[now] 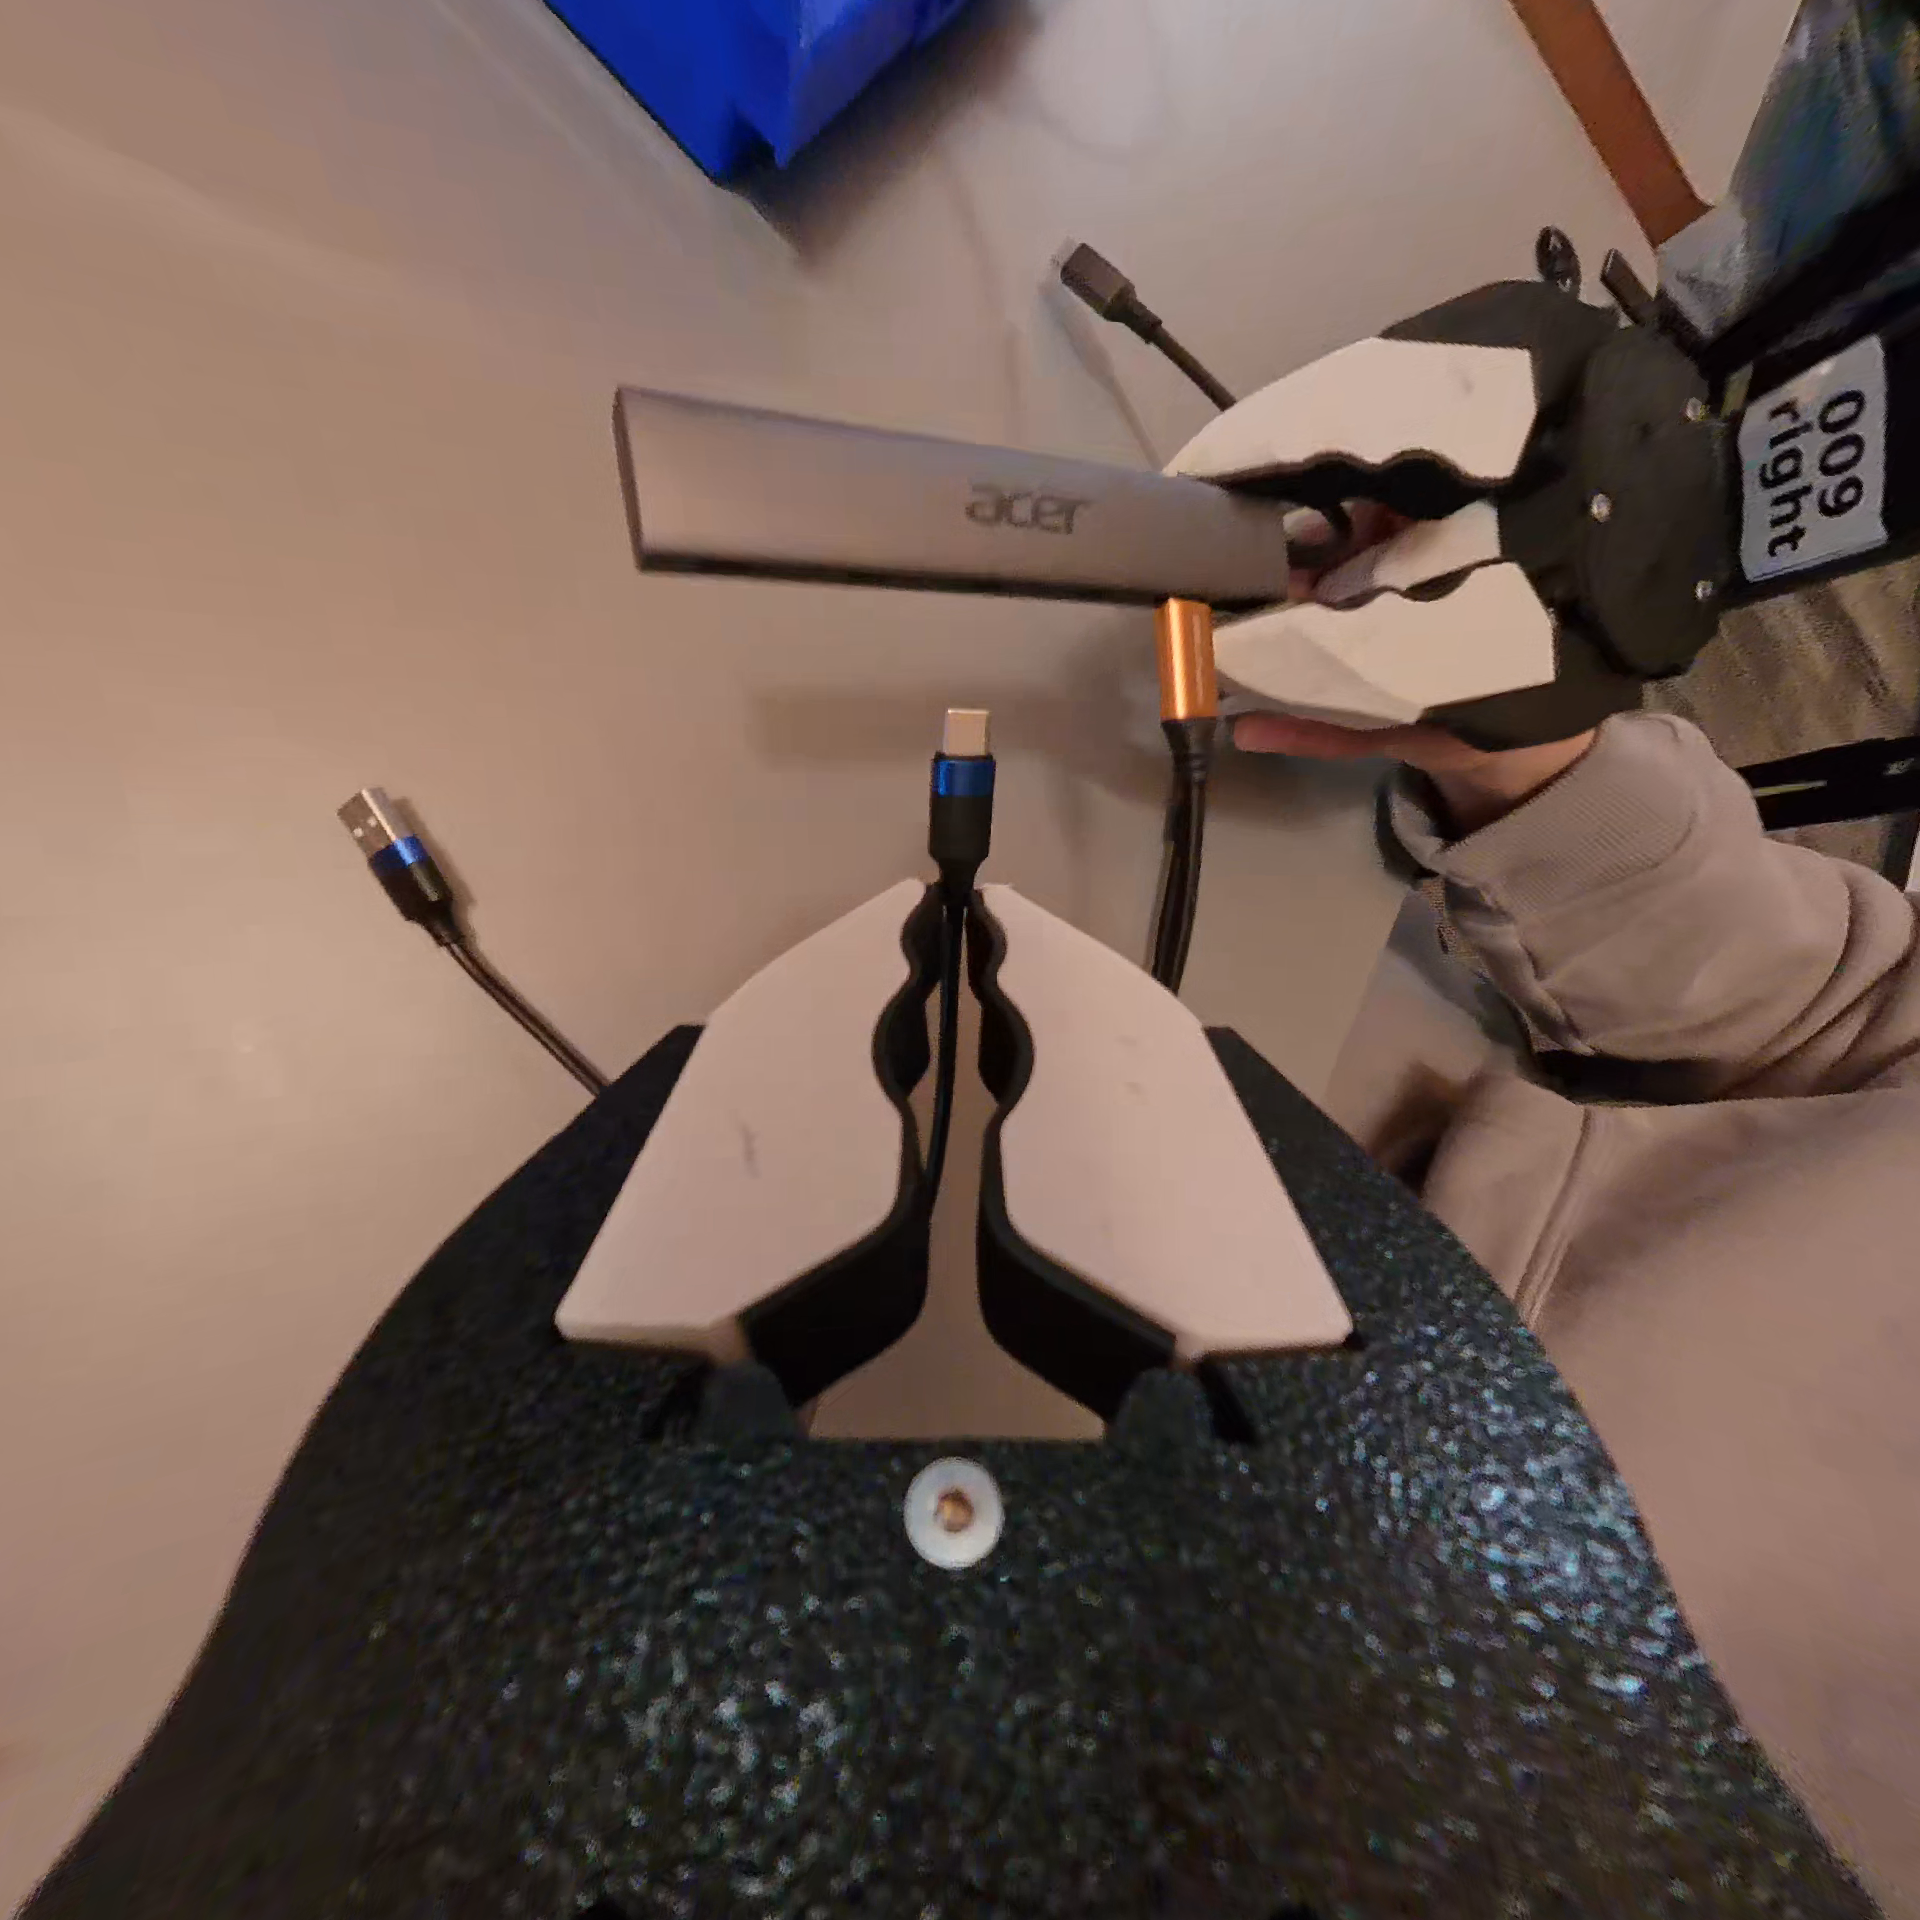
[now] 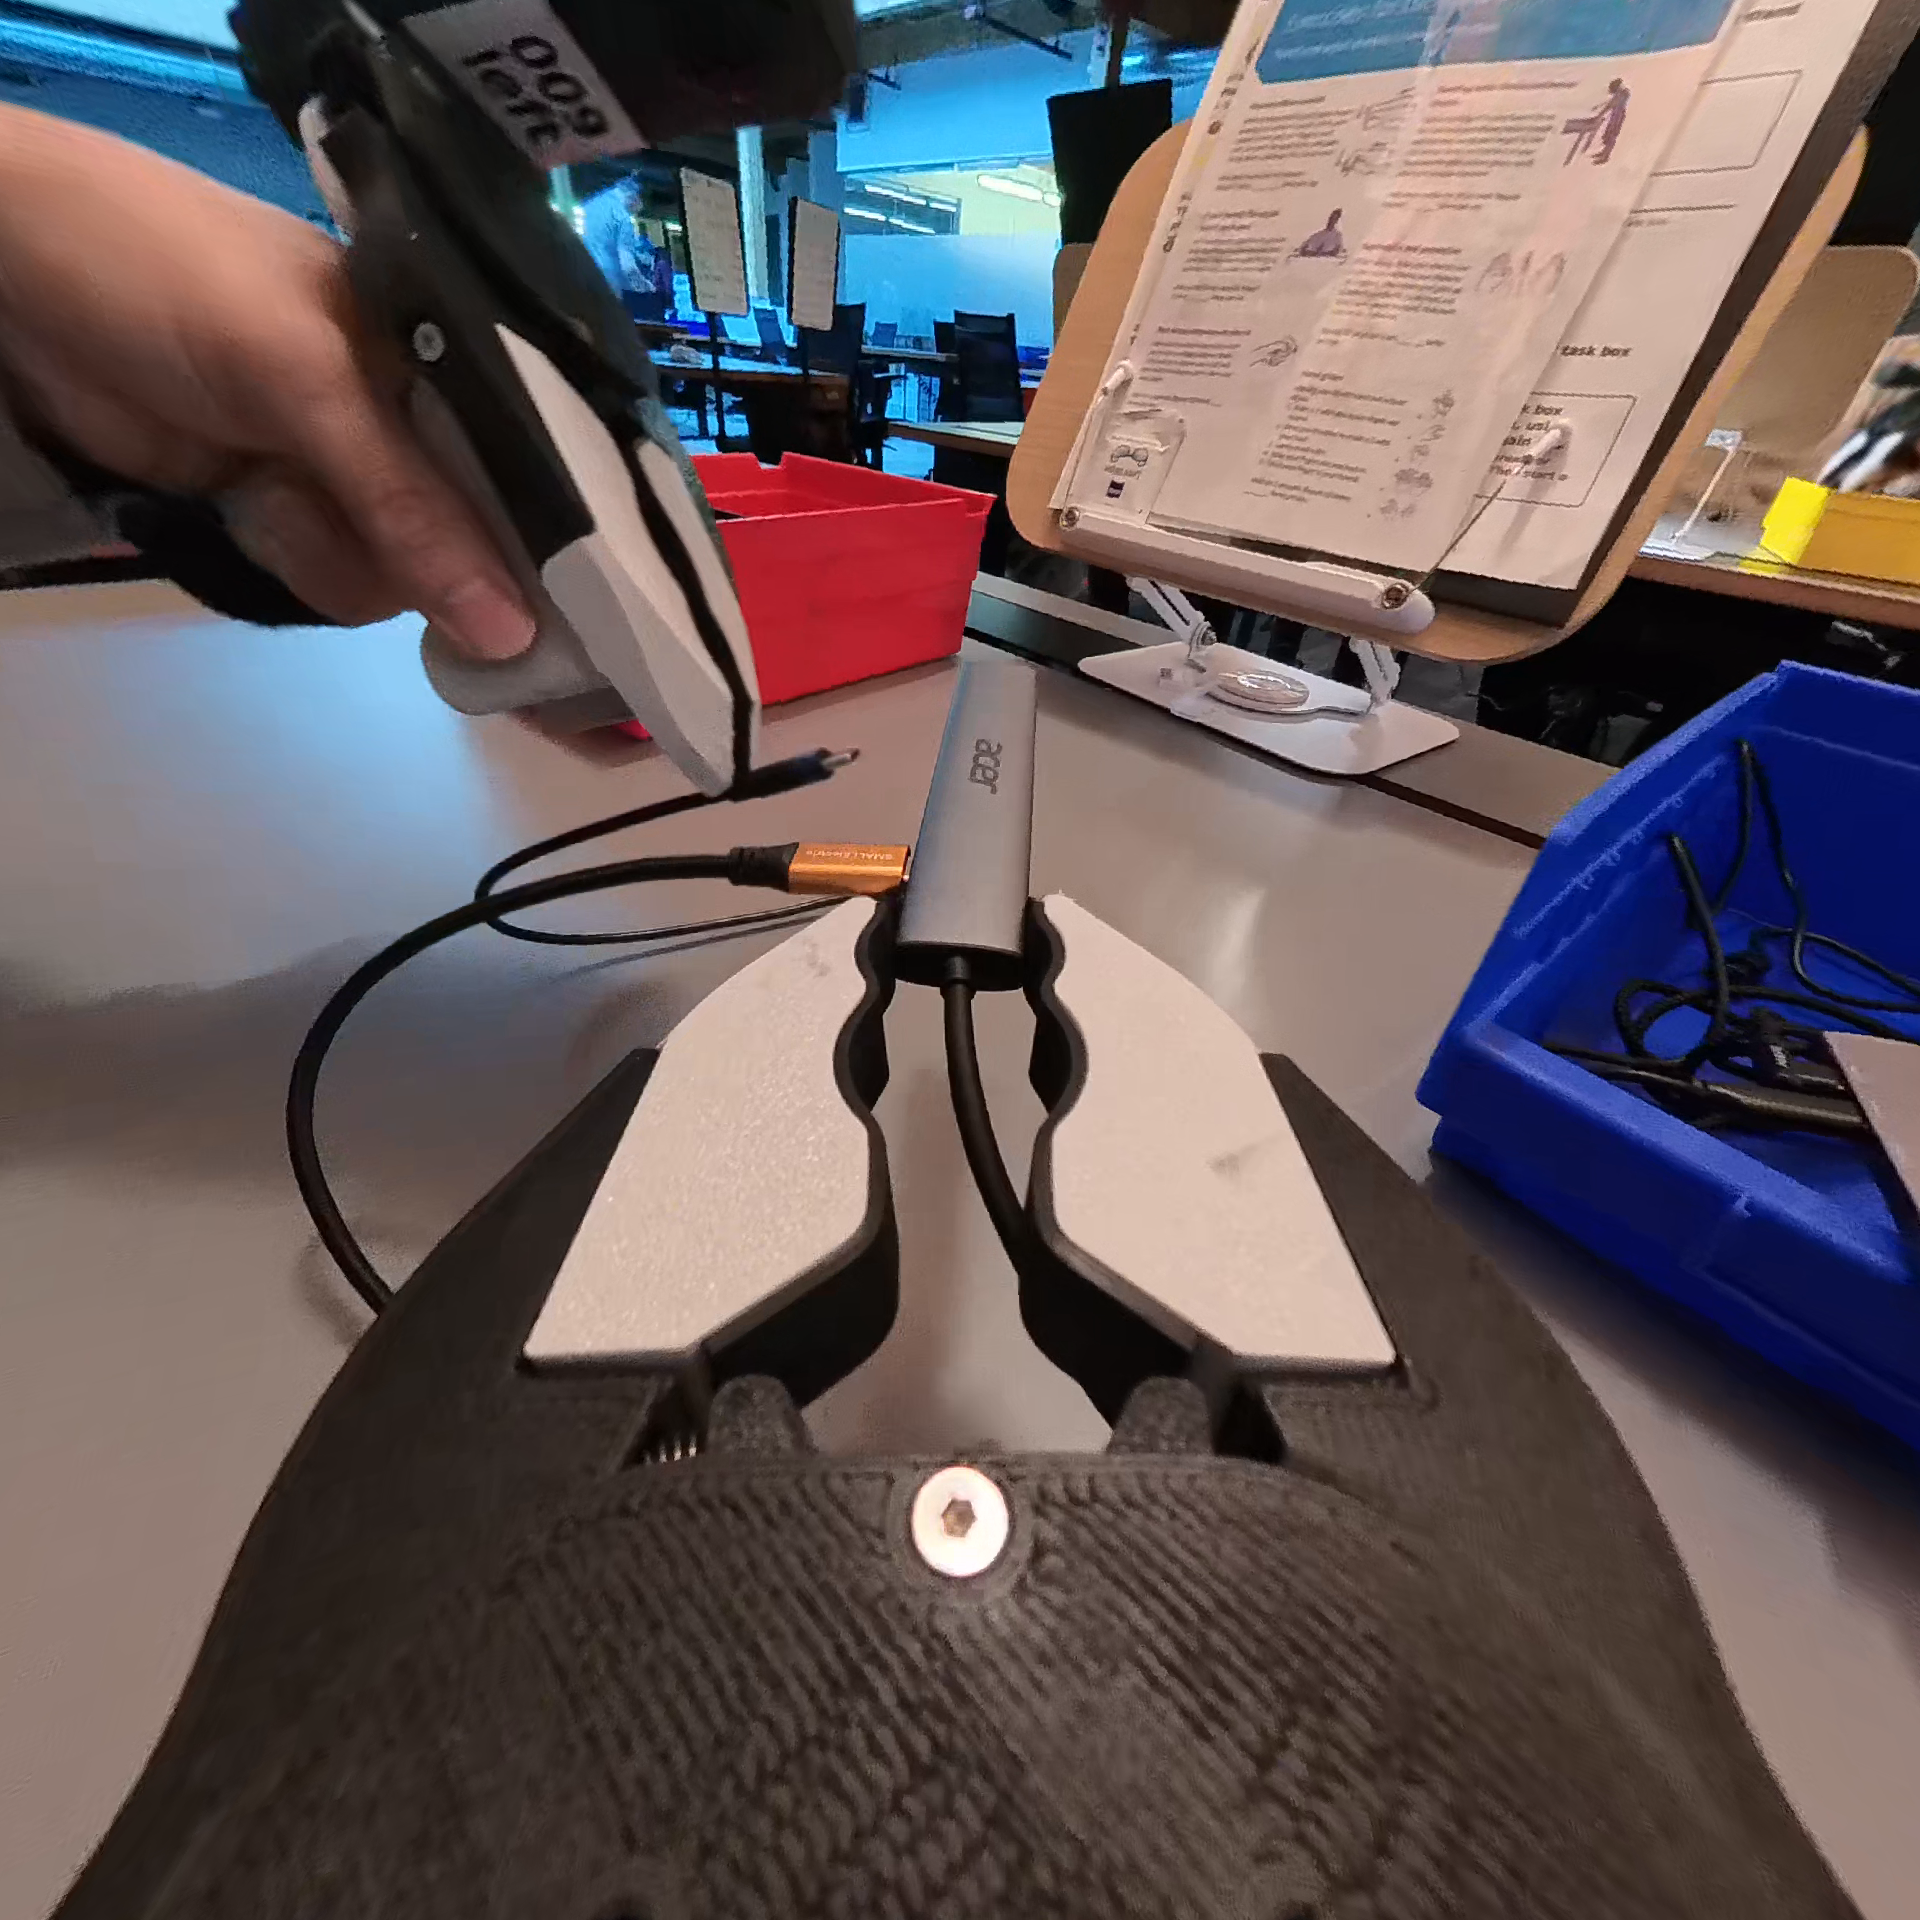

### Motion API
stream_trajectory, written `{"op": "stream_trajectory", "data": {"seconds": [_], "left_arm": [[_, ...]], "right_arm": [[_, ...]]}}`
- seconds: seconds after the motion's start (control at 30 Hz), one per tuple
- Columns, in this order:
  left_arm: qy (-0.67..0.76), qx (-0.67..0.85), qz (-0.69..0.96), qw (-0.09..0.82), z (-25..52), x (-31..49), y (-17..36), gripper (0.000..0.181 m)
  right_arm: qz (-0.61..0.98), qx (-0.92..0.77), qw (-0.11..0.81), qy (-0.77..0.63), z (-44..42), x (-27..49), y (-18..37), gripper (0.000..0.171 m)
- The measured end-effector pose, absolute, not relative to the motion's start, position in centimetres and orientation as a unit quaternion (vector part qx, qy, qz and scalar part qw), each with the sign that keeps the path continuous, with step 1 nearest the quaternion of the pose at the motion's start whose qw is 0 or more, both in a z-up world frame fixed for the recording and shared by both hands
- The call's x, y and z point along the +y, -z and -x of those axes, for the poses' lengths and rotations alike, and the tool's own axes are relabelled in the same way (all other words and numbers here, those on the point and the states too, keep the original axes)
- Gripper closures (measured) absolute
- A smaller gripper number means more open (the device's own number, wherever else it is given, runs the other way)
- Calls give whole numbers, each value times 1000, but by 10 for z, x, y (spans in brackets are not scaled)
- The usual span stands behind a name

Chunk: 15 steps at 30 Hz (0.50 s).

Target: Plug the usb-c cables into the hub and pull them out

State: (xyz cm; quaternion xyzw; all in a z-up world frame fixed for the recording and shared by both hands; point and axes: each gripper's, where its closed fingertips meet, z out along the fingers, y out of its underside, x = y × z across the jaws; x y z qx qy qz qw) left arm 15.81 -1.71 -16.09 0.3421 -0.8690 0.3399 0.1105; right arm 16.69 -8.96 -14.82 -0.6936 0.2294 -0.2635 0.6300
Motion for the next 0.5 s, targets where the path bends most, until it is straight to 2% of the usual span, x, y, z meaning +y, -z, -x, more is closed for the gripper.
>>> {"op": "stream_trajectory", "data": {"seconds": [0.03,0.5], "left_arm": [[-339,-870,-341,111,-159,-20,160,178],[-318,-885,-319,120,-154,-43,164,178]], "right_arm": [[694,227,630,264,-166,-89,148,147],[703,221,613,284,-167,-86,151,147]]}}
